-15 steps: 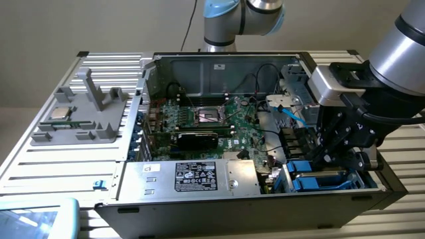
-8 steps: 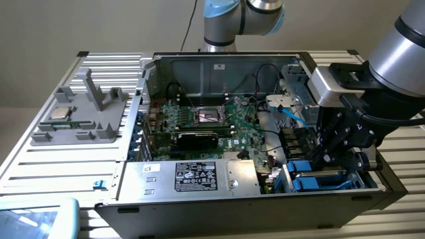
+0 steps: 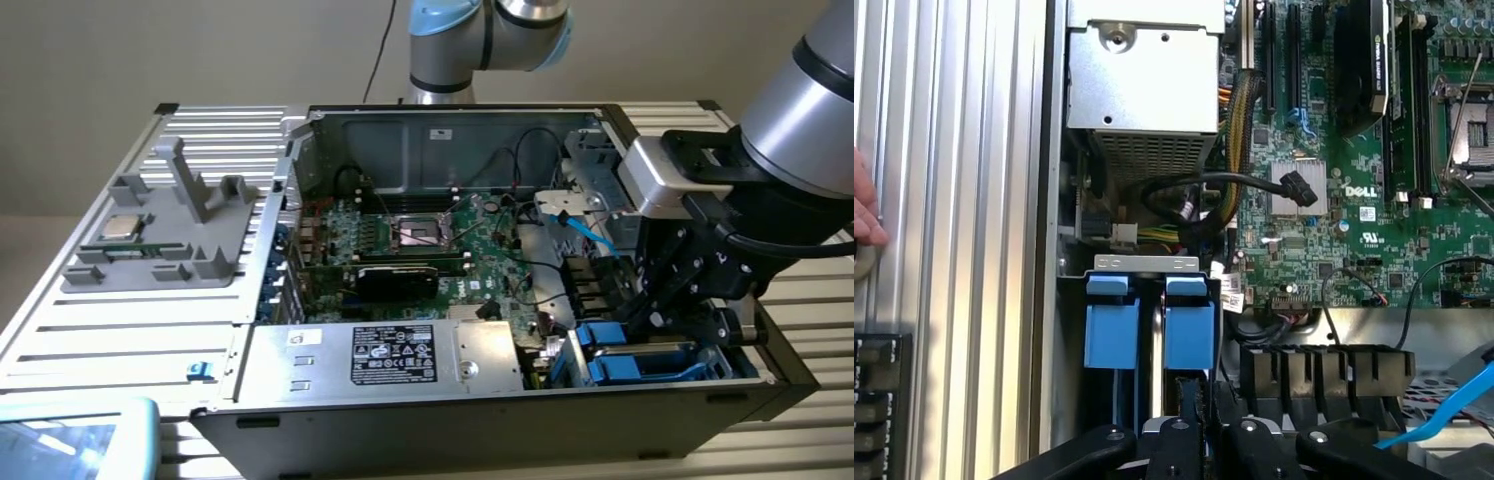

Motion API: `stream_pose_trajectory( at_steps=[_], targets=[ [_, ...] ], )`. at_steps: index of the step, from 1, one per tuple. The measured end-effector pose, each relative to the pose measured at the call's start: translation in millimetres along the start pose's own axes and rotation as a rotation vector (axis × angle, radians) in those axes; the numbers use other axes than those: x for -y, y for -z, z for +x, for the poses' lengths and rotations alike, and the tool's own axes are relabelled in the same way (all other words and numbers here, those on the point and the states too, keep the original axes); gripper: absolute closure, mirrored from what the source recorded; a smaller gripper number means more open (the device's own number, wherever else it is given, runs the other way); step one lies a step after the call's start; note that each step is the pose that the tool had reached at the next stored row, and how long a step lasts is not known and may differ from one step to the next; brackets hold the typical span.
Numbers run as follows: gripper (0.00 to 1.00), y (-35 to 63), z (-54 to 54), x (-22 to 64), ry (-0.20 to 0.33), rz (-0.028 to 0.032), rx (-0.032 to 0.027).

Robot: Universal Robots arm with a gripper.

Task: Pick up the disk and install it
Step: 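Insert the second disk wire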

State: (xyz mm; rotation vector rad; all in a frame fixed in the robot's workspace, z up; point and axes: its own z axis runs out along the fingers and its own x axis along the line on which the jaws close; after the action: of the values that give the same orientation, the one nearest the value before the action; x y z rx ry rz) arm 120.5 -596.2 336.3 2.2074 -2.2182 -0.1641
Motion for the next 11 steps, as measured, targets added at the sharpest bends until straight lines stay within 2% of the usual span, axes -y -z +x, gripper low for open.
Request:
stream_pose_trajectory(
  at_steps=[11],
  targets=[
    [0.84, -2.2, 0.2, 0.1, 0.0, 0.0002, 0.0015]
  ],
)
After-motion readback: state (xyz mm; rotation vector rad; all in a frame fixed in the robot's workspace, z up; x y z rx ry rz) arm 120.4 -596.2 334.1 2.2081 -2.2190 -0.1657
